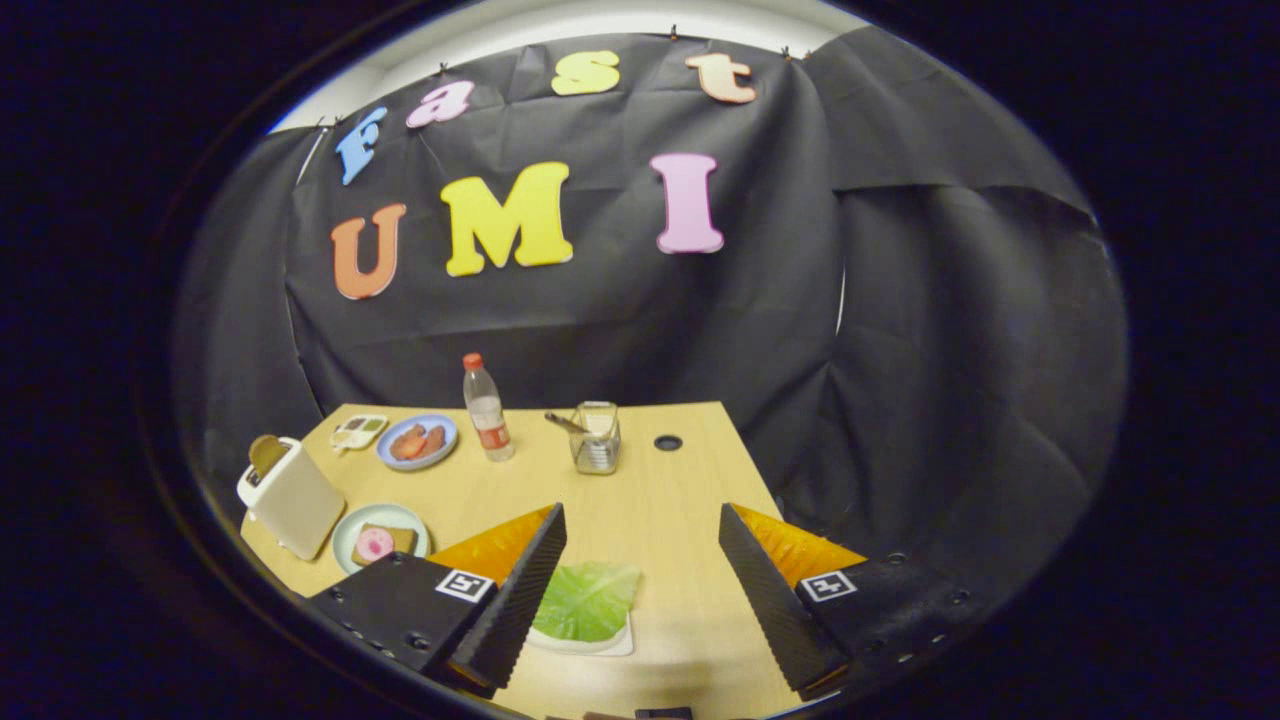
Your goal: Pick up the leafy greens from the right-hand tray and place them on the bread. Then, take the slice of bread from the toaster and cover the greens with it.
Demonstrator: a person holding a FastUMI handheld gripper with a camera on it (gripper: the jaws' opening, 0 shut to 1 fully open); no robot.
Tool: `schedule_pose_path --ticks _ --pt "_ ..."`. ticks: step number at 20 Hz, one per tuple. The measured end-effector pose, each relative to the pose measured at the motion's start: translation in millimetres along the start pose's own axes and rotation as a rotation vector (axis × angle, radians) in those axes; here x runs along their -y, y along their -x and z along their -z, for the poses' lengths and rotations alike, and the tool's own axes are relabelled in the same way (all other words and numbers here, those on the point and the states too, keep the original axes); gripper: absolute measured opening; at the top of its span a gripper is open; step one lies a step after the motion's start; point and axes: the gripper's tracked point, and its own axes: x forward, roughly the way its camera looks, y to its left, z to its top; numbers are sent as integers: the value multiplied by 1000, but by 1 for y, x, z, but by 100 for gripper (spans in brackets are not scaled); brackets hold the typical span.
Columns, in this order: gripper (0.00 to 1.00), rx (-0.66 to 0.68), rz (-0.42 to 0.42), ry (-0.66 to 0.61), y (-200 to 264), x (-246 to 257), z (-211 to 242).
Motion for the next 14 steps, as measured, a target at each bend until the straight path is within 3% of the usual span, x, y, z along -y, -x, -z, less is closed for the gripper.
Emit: schedule_pose_path --ticks 10,14 --pt "95 -289 -55 40 -95 -8 114" --pt "95 -401 -64 -16 -124 -9 140"
